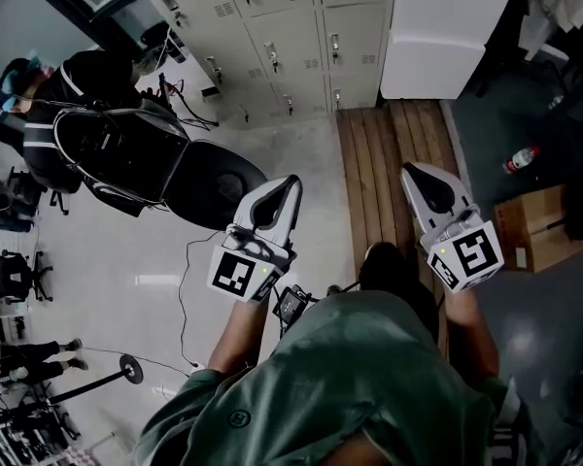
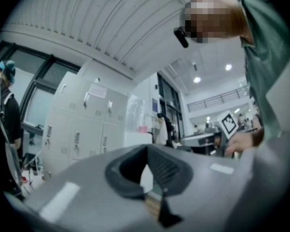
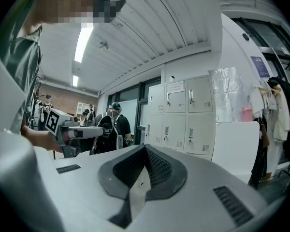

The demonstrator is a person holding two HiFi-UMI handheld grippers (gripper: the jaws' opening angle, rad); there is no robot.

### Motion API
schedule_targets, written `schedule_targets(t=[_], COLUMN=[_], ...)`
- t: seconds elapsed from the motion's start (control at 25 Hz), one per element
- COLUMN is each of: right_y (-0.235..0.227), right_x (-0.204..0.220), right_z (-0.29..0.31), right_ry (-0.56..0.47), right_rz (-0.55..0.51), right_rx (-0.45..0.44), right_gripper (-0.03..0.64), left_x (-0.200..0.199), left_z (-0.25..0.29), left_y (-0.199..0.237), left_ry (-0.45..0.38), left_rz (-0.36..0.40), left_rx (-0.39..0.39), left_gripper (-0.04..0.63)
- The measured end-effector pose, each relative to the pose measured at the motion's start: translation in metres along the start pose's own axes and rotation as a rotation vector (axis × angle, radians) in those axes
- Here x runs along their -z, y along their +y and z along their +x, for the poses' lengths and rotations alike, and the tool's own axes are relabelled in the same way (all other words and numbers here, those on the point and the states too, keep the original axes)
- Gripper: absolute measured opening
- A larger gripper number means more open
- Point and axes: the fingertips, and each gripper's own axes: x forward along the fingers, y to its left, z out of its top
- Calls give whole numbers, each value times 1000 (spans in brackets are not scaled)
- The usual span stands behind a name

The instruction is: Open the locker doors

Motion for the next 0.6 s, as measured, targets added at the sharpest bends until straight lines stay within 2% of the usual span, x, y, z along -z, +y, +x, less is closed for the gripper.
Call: schedule_targets(t=[0.36, 0.6], right_y=[-83, -137], right_x=[1, 1], right_z=[48, 89], right_ry=[-3, 24], right_rz=[39, 45], right_rx=[-46, -107], right_gripper=[0, 0], left_x=[7, -9], left_z=[86, 145], left_y=[30, 55], left_ry=[38, 6], left_rz=[13, 5], left_rx=[-32, -76], left_gripper=[2, 2])
